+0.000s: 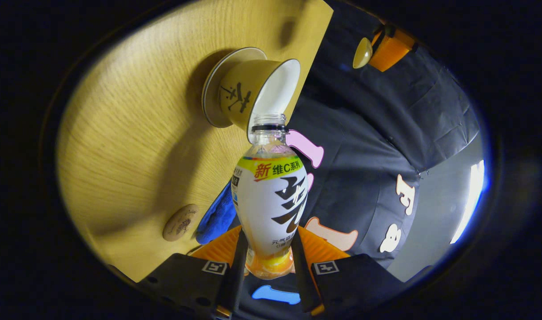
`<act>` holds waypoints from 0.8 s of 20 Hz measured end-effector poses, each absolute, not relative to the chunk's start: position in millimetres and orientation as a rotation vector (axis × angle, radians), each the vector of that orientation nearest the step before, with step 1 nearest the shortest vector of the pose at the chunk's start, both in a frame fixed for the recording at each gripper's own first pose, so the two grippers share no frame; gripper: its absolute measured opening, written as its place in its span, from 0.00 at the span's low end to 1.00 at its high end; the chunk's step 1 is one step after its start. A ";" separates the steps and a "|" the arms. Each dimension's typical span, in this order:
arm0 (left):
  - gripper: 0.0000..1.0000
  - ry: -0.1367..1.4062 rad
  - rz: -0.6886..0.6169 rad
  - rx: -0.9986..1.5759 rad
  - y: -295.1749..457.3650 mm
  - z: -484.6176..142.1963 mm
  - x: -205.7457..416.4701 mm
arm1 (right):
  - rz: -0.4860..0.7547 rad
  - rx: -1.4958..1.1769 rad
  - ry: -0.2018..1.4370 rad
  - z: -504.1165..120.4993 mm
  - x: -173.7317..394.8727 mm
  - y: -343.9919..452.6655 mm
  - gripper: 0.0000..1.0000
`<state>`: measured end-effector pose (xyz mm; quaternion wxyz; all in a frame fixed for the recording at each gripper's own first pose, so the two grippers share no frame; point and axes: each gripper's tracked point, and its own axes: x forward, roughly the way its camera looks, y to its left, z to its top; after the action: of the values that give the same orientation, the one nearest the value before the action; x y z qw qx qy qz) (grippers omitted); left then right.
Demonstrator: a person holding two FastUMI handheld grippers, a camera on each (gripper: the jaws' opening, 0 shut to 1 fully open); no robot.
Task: Open the teacup lid with one hand, grasp the water bottle and pour water into the teacup with the other hand; after pouring, place the water bottle on the coaster and then close the teacup lid.
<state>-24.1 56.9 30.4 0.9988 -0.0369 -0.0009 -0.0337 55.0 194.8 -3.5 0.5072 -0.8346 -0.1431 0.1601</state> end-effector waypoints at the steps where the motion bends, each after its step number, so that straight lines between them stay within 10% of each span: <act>1: 0.23 -0.001 -0.069 -0.067 55.3 31.5 -23.9 | 0.389 -1.985 -0.329 -4.6 55.8 193.5 0.55; 16: 0.23 0.039 -0.161 -0.059 4.1 25.8 -12.7 | 0.442 -1.093 0.033 -14.2 49.9 165.3 0.58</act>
<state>-12.7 4.1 25.8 0.9961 -0.0294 0.0195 -0.0804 49.9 165.3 -14.2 0.8311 -0.5153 0.0154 0.2085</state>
